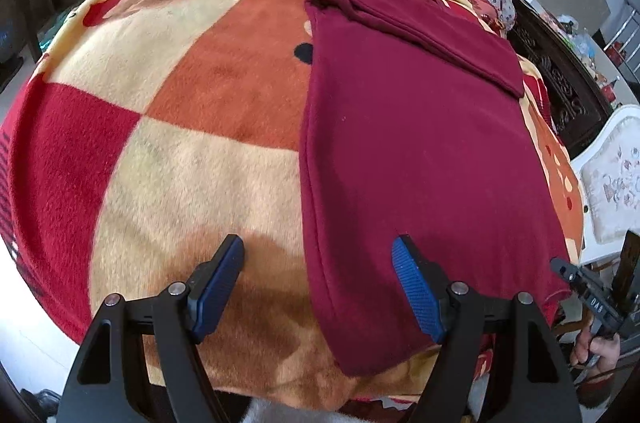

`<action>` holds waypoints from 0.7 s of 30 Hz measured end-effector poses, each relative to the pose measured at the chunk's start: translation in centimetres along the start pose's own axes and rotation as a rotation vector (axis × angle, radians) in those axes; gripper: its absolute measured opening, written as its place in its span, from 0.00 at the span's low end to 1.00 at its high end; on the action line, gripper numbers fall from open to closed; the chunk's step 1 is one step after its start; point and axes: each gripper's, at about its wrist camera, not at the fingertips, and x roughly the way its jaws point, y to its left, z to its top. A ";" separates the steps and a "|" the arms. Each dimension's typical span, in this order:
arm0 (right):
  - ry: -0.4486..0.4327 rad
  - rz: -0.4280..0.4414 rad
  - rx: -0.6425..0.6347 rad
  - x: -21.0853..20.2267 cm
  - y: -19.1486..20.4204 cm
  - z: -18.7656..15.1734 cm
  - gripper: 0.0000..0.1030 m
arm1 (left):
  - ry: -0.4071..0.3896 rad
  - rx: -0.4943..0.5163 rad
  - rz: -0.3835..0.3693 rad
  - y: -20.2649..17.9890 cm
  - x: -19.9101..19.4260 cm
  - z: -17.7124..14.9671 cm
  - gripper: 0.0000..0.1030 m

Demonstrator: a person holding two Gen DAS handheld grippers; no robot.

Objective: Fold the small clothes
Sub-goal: 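Grasp the sweatshirt hem with the right tool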

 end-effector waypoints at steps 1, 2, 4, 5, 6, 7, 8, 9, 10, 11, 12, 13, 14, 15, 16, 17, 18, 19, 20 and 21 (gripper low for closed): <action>-0.003 0.023 0.011 -0.1 -0.1 0.1 0.12 | 0.007 0.005 -0.002 -0.1 -0.1 -0.1 0.74; -0.001 0.044 0.023 -0.3 -0.3 0.2 0.14 | 0.014 0.006 -0.006 -0.2 -0.1 -0.3 0.74; -0.002 0.067 0.044 -0.5 -0.6 0.2 0.16 | 0.024 0.003 -0.016 -0.1 -0.2 -0.7 0.74; 0.003 0.075 0.049 -0.5 -0.7 0.1 0.16 | 0.028 0.001 -0.019 0.0 -0.2 -1.0 0.74; 0.008 0.077 0.050 -0.4 -0.8 0.0 0.16 | 0.029 0.000 -0.018 0.0 -0.1 -1.2 0.74; 0.012 0.080 0.055 -0.4 -0.9 -0.1 0.17 | 0.028 0.002 -0.016 0.0 -0.2 -1.4 0.74; 0.014 0.088 0.062 -0.4 -1.0 -0.2 0.19 | 0.028 0.008 -0.013 -0.2 -0.3 -1.5 0.74; 0.015 0.103 0.074 -0.5 -1.1 -0.2 0.23 | 0.028 0.015 -0.009 -0.3 -0.3 -1.6 0.74; 0.016 0.122 0.086 -0.5 -1.3 -0.3 0.26 | 0.031 0.026 -0.003 -0.5 -0.2 -1.8 0.74; 0.019 0.148 0.098 -0.6 -1.3 -0.4 0.33 | 0.034 0.034 0.003 -0.6 -0.1 -1.8 0.77; 0.020 0.166 0.101 -0.6 -1.3 -0.4 0.40 | 0.036 0.046 0.011 -0.8 0.0 -1.9 0.78; 0.022 0.175 0.096 -0.5 -1.2 -0.5 0.41 | 0.038 0.059 0.025 -1.1 0.2 -1.9 0.78; 0.024 0.167 0.083 -0.4 -0.9 -0.5 0.41 | 0.040 0.073 0.042 -1.4 0.3 -1.9 0.79; 0.028 0.156 0.067 -0.3 -0.6 -0.5 0.41 | 0.040 0.084 0.055 -1.7 0.4 -1.9 0.79; 0.029 0.153 0.060 -0.3 -0.5 -0.5 0.41 | 0.039 0.093 0.065 -1.8 0.5 -1.9 0.79; 0.031 0.151 0.053 -0.2 -0.3 -0.4 0.41 | 0.040 0.099 0.075 -1.9 0.6 -1.9 0.79; 0.033 0.151 0.049 -0.1 -0.2 -0.4 0.43 | 0.041 0.102 0.080 -2.0 0.6 -2.0 0.79; 0.036 0.151 0.042 -0.1 -0.1 -0.3 0.43 | 0.041 0.106 0.085 -2.0 0.7 -2.0 0.79; 0.039 0.147 0.035 0.0 0.0 -0.3 0.43 | 0.040 0.107 0.086 -2.0 0.7 -2.0 0.80; 0.041 0.146 0.031 0.0 0.0 -0.3 0.43 | 0.041 0.108 0.088 -2.0 0.7 -2.1 0.80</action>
